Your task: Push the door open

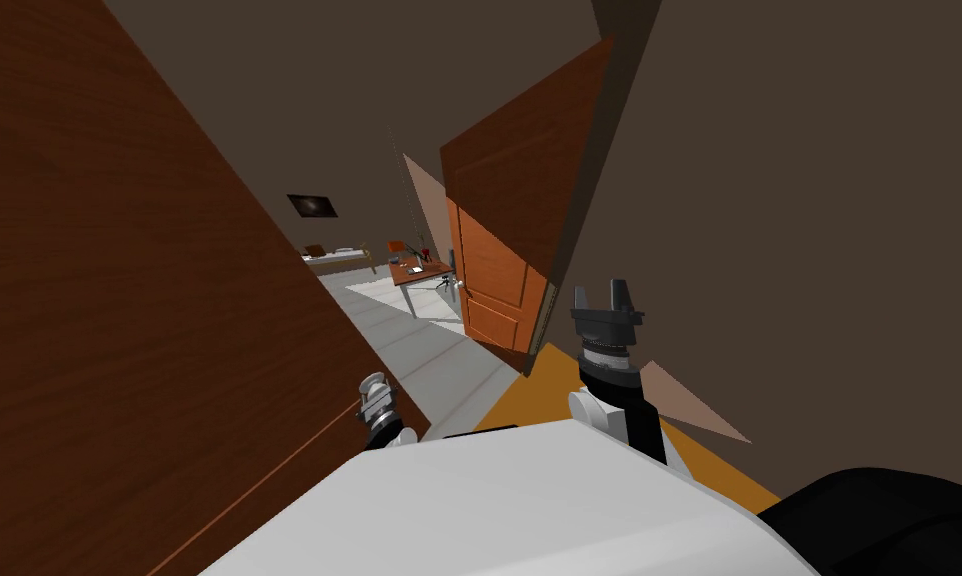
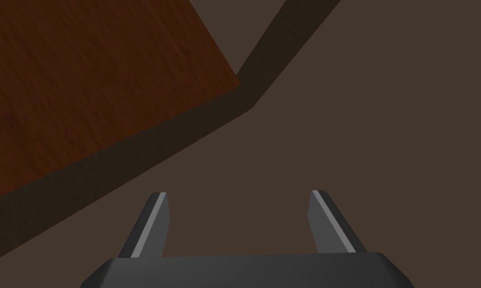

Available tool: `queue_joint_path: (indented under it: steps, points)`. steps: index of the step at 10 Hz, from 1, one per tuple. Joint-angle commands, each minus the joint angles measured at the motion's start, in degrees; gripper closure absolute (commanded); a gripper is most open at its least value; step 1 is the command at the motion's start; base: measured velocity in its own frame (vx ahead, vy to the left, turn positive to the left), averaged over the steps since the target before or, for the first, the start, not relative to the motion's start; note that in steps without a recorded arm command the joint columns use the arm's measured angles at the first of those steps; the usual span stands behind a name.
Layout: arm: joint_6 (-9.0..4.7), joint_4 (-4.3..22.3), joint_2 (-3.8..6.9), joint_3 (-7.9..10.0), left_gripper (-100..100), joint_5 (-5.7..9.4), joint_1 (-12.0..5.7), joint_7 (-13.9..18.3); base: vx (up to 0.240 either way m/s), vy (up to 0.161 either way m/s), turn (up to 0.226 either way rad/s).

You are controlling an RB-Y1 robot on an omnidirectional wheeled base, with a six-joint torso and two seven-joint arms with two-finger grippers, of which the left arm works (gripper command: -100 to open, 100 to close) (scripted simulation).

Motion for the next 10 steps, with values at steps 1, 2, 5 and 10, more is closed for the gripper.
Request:
queue_joint_path:
  steps: [1, 2, 5, 10]
  points:
    - [-1.54, 0.24, 0.72, 2.05, 100, 1.00, 0.56, 0.27, 0.102, 0.020, -0.066]
    - [-1.68, 0.00, 0.74, 2.72, 100, 1.42, 0.83, 0.13, 0.119, 0.033, -0.088]
    - [-2.08, -0.71, 0.72, 4.73, 100, 2.67, 1.63, -0.26, 0.105, 0.037, -0.045]
    - [-2.73, -1.88, 0.36, 8.03, 100, 4.71, 2.95, -0.91, 0.089, 0.033, -0.043]
